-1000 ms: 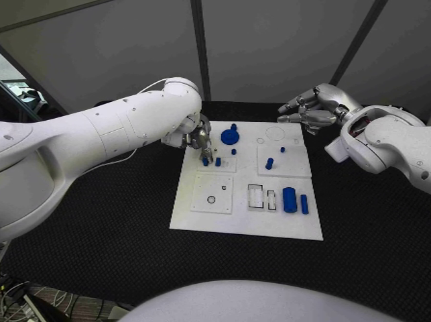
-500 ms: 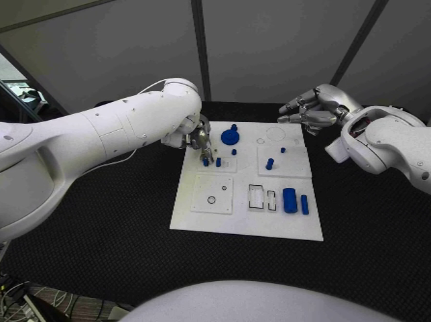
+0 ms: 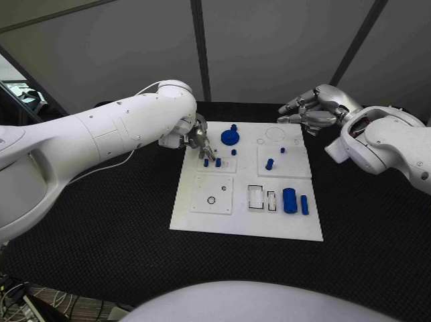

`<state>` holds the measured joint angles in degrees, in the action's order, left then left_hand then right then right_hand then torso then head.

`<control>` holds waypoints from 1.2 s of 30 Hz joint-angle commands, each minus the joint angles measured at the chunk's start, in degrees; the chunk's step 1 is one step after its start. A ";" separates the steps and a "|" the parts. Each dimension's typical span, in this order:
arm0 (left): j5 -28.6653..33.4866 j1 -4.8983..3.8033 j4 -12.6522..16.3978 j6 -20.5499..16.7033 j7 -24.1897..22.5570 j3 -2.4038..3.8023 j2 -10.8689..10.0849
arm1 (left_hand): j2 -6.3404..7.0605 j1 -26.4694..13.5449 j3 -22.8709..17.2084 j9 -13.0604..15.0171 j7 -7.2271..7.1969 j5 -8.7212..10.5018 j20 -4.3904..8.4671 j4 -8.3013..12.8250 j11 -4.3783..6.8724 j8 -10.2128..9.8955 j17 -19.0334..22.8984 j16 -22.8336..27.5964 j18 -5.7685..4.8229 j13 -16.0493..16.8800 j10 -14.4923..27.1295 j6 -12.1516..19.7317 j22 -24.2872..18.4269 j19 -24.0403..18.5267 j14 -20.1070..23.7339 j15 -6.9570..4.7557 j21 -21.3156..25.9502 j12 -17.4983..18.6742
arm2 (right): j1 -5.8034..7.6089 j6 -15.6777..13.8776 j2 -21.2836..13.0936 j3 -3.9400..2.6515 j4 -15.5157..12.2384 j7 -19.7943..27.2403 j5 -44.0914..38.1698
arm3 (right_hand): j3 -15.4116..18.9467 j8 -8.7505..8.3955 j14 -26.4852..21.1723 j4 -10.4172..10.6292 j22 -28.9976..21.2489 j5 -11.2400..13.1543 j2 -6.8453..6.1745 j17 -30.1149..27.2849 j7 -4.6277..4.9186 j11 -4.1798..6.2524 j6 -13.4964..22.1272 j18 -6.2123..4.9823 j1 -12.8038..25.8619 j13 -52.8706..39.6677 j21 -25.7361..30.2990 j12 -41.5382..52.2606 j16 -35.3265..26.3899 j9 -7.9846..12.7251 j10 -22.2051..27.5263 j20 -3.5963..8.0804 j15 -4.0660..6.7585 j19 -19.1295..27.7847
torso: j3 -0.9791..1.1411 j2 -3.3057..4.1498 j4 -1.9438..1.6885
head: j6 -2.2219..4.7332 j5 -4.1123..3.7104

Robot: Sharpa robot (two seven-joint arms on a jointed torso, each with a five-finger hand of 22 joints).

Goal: Assemble the parts on the task board

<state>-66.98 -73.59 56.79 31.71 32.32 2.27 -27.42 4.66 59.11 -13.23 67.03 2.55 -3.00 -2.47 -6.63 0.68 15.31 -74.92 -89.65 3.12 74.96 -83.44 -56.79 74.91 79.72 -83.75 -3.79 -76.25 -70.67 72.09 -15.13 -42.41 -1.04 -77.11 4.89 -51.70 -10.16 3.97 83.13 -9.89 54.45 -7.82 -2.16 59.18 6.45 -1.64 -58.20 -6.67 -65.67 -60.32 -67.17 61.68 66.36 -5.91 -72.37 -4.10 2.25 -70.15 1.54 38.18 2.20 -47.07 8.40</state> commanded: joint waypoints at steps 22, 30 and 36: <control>3.03 0.01 11.84 -27.86 -20.73 3.35 -8.34 | -2.38 17.17 1.67 -17.76 4.05 -6.10 -3.20 4.63 -3.65 -11.61 19.76 53.24 7.16 -19.83 23.49 5.73 -28.34 -21.71 16.86 3.54 40.05 55.23 | 0.10 -0.10 -0.67 -0.03 0.23 0.73 -0.06 | -0.05 -0.27 0.40 -0.27 -0.23 -0.13 0.42 -0.14 0.02 -0.06 0.33 -0.54 0.15 0.18 0.53 0.19 -0.49 -0.10 -0.19 0.02 0.17 -0.09 | 0.01 -0.04 0.02 | 1.54 -0.99; -3.74 1.53 15.02 -39.93 -33.86 0.77 -9.86 | 1.47 22.03 -5.29 -32.42 3.31 -5.52 -3.95 8.01 -4.74 -11.70 28.10 61.56 7.40 -38.37 20.19 2.96 -31.55 -22.00 17.30 4.51 45.22 62.71 | 0.10 0.29 -0.78 -0.03 0.08 1.08 -0.06 | -0.05 -0.27 0.40 -0.27 -0.26 -0.13 0.42 -0.16 0.02 -0.06 0.33 -0.55 0.14 0.18 0.55 0.19 -0.50 -0.10 -0.20 0.02 0.17 -0.07 | 0.07 -0.06 -0.01 | 2.08 -1.33; -10.07 2.65 13.65 -42.98 -36.87 -1.05 -8.65 | 3.41 20.80 -4.82 -35.82 3.42 -4.68 -4.00 7.63 -5.24 -11.57 27.37 58.76 7.30 -43.25 20.94 2.37 -31.17 -19.49 14.16 4.25 44.47 64.14 | 0.10 0.38 -0.70 -0.02 -0.10 1.10 -0.06 | -0.05 -0.27 0.40 -0.27 -0.26 -0.13 0.42 -0.16 0.02 -0.06 0.33 -0.55 0.14 0.18 0.55 0.19 -0.50 -0.10 -0.20 0.02 0.17 -0.07 | -0.03 0.04 0.16 | 2.41 -1.50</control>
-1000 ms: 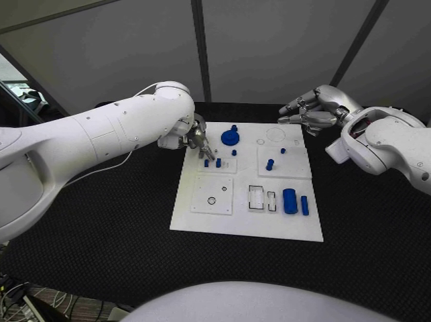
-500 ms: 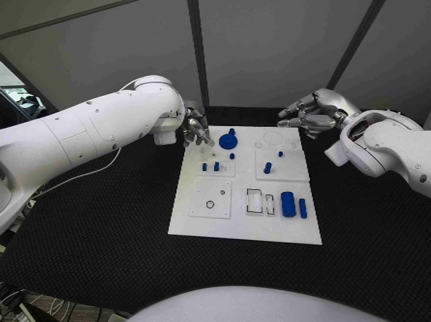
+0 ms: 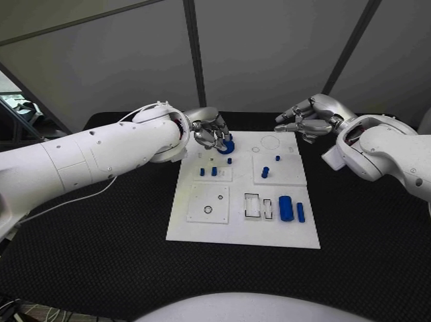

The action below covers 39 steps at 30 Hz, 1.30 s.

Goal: Assemble the parts on the task board

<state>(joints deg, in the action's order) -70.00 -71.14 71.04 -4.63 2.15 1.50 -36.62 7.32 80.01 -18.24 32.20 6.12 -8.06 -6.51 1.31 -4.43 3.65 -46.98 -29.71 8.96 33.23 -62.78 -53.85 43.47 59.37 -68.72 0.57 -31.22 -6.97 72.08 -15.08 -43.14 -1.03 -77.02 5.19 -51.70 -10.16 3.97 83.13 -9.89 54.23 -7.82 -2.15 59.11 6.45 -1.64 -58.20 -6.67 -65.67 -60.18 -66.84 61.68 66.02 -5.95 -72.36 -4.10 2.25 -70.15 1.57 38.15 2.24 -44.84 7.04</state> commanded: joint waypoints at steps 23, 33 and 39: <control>-18.52 1.30 -8.09 2.53 -6.56 -2.53 8.13 | 1.96 -0.76 -0.17 -10.84 0.04 3.05 1.56 -2.30 0.61 0.15 -17.30 -31.15 -0.55 -15.40 -0.52 -4.20 15.09 9.74 -10.17 -1.71 -17.54 0.53 | 0.11 0.20 0.57 -0.03 -0.30 0.53 -0.13 | -0.06 -0.21 0.44 -0.34 0.13 -0.13 0.41 0.06 0.00 -0.05 0.20 -0.51 0.11 0.00 0.14 0.26 -0.11 -0.09 -0.22 0.03 0.17 -0.20 | 0.02 0.09 0.06 | -0.12 -0.43; -19.67 1.46 -9.28 3.13 -5.84 -2.54 8.90 | 2.09 -0.32 -0.07 -12.11 0.52 2.99 0.98 -2.32 0.11 0.09 -17.05 -32.36 -0.80 -17.05 -0.09 -4.21 16.84 9.65 -9.98 -0.89 -19.10 0.83 | 0.11 -0.23 0.72 -0.03 -0.29 0.88 -0.13 | -0.07 -0.20 0.48 -0.34 0.39 -0.13 0.43 0.23 0.00 -0.05 0.19 -0.46 0.11 -0.11 -0.03 0.36 0.01 -0.10 -0.29 0.03 0.18 -0.35 | -0.02 0.03 -0.04 | -0.15 -0.30; -20.05 1.56 -10.16 2.75 -5.78 -2.53 9.40 | 1.82 0.16 -0.29 -12.63 0.60 2.89 0.81 -2.18 -0.02 0.13 -16.94 -32.84 -0.82 -17.76 0.22 -4.25 17.57 9.66 -9.94 -0.82 -19.76 1.03 | 0.11 -0.43 0.81 -0.03 -0.28 1.12 -0.13 | -0.09 -0.20 0.52 -0.35 0.51 -0.14 0.46 0.37 0.00 -0.04 0.18 -0.43 0.10 -0.19 -0.10 0.45 0.11 -0.10 -0.34 0.03 0.18 -0.43 | -0.01 0.05 0.04 | -0.11 -0.26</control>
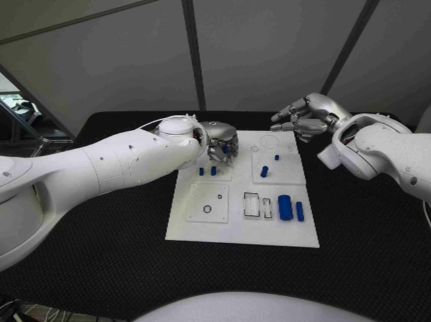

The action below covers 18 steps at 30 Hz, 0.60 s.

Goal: Assemble the parts on the task board

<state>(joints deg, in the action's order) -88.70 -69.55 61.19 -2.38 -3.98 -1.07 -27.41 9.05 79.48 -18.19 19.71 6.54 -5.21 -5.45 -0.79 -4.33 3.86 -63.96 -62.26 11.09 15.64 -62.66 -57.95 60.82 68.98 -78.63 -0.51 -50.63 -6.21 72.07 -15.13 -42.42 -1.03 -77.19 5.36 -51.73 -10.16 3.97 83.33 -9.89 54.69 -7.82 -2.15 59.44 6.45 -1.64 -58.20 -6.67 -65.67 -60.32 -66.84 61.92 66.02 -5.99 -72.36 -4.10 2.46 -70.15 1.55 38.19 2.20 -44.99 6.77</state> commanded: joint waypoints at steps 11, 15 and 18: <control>-1.48 0.19 -1.89 1.22 0.74 0.04 1.21 | -0.75 1.96 -1.43 -1.09 0.24 -0.37 -0.46 0.57 -0.19 -0.05 -0.11 -1.64 -3.10 -1.40 -0.16 -0.31 1.87 0.39 -0.26 0.42 -2.02 0.28 | 0.11 -0.29 0.24 -0.03 -0.02 1.00 -0.09 | -0.13 -0.19 0.35 -0.36 0.16 -0.16 0.53 0.15 -0.01 -0.03 0.15 -0.41 0.07 -0.12 -0.17 0.30 0.17 -0.08 -0.41 0.04 -0.02 -0.52 | 0.05 0.00 0.05 | 0.00 -0.14; -1.49 0.24 -2.71 1.70 1.03 0.05 1.62 | -1.13 2.50 -2.00 -1.43 0.36 -0.50 -0.59 0.93 -0.28 0.00 -0.16 -2.15 -3.20 -1.89 -0.32 -0.48 2.56 0.57 -0.39 0.56 -2.75 0.28 | 0.11 -0.21 0.28 -0.03 0.00 0.99 -0.09 | -0.13 -0.19 0.35 -0.36 0.16 -0.16 0.53 0.15 -0.01 -0.03 0.15 -0.41 0.07 -0.12 -0.17 0.30 0.17 -0.08 -0.41 0.04 -0.02 -0.52 | 0.02 -0.01 0.06 | 0.01 -0.13; -1.49 0.25 -2.98 2.09 1.16 0.05 1.76 | -1.29 2.65 -2.25 -1.59 0.42 -0.54 -0.65 1.07 -0.31 0.03 -0.10 -2.31 -3.22 -2.13 -0.44 -0.60 2.81 0.57 -0.39 0.60 -2.97 0.25 | 0.11 -0.17 0.28 -0.03 0.00 0.97 -0.09 | -0.13 -0.19 0.35 -0.36 0.16 -0.16 0.53 0.15 -0.01 -0.03 0.15 -0.41 0.07 -0.12 -0.17 0.30 0.17 -0.08 -0.41 0.04 -0.02 -0.52 | 0.02 -0.01 0.06 | 0.00 -0.16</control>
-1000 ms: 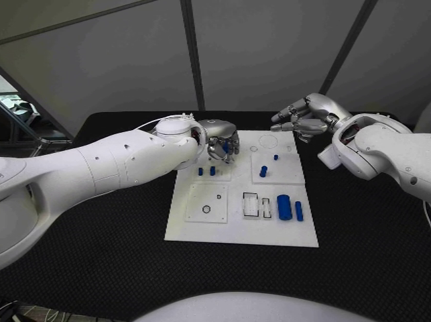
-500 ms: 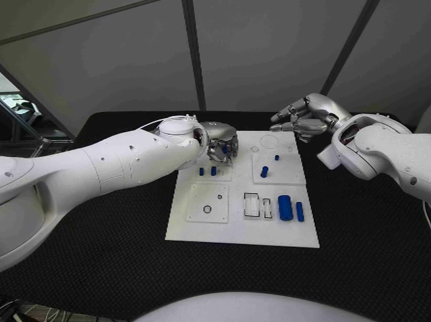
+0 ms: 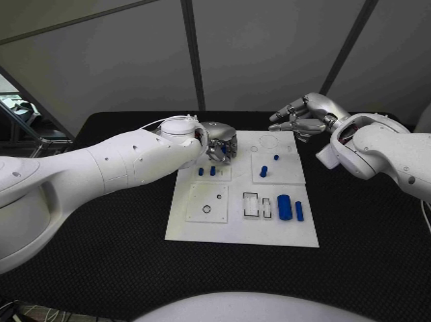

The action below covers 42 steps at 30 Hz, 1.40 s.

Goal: Assemble the parts on the task board

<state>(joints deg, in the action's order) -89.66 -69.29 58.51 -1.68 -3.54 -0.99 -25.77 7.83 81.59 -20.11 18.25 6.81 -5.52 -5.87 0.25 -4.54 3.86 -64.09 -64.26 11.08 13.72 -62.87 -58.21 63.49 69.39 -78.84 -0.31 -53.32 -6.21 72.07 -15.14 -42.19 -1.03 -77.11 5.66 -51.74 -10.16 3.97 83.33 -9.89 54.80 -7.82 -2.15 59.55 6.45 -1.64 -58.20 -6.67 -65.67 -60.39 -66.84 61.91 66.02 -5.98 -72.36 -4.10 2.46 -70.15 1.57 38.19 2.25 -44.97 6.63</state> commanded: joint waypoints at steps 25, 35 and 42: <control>-0.51 0.00 0.21 0.41 0.12 -0.02 -0.65 | -2.55 3.69 -3.62 -0.79 0.49 1.35 0.23 3.09 0.91 1.45 -3.07 -5.72 -4.41 -0.35 -5.78 -4.79 6.55 3.89 -3.04 -0.32 -8.28 -2.67 | 0.11 -0.12 -0.02 -0.03 -0.08 0.70 -0.08 | -0.13 -0.19 0.35 -0.36 0.05 -0.16 0.53 0.04 -0.01 -0.03 0.15 -0.41 0.07 -0.05 -0.17 0.30 0.17 -0.09 -0.41 0.04 -0.02 -0.52 | -0.03 -0.03 -0.10 | -0.21 -0.13; 0.29 0.01 2.91 -2.49 -0.89 0.51 -2.70 | -2.49 3.25 -3.87 -1.02 0.53 1.44 0.38 3.44 0.96 1.37 -3.20 -6.26 -4.71 -0.40 -6.12 -5.28 7.78 4.71 -3.49 -0.42 -9.85 -2.78 | 0.10 -0.20 -0.11 -0.03 -0.05 0.83 -0.08 | -0.13 -0.19 0.35 -0.36 0.05 -0.16 0.53 0.04 -0.01 -0.03 0.15 -0.41 0.07 -0.05 -0.17 0.30 0.17 -0.09 -0.41 0.04 -0.02 -0.52 | 0.00 -0.11 -0.15 | -0.01 -0.01; 1.13 0.02 5.84 -3.03 -0.57 1.44 -5.19 | -2.36 2.67 -3.83 -1.18 0.56 1.66 0.40 3.35 0.93 1.25 -2.93 -6.21 -4.72 -0.49 -6.07 -5.40 7.92 4.71 -3.52 -0.41 -9.95 -2.68 | 0.08 -0.22 -0.24 -0.03 -0.07 0.90 -0.08 | -0.13 -0.19 0.35 -0.36 0.05 -0.16 0.53 0.04 -0.01 -0.03 0.15 -0.41 0.07 -0.05 -0.17 0.30 0.17 -0.09 -0.41 0.04 -0.02 -0.52 | -0.03 -0.03 -0.15 | 0.09 0.25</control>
<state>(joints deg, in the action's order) -89.33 -69.19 63.80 -3.35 -3.73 0.35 -30.63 5.42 84.62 -23.72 17.12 7.46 -3.94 -5.44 3.48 -3.78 5.19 -67.07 -70.35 11.09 13.24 -68.34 -63.17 71.35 73.91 -82.03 -0.82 -62.94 -8.76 72.05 -15.13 -42.40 -1.03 -77.07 5.84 -51.75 -10.16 3.97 83.33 -9.89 54.78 -7.82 -2.15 59.52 6.45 -1.64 -58.20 -6.67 -65.67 -60.37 -66.84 61.90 66.02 -6.00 -72.36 -4.10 2.46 -70.15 1.55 38.10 2.09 -44.88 6.82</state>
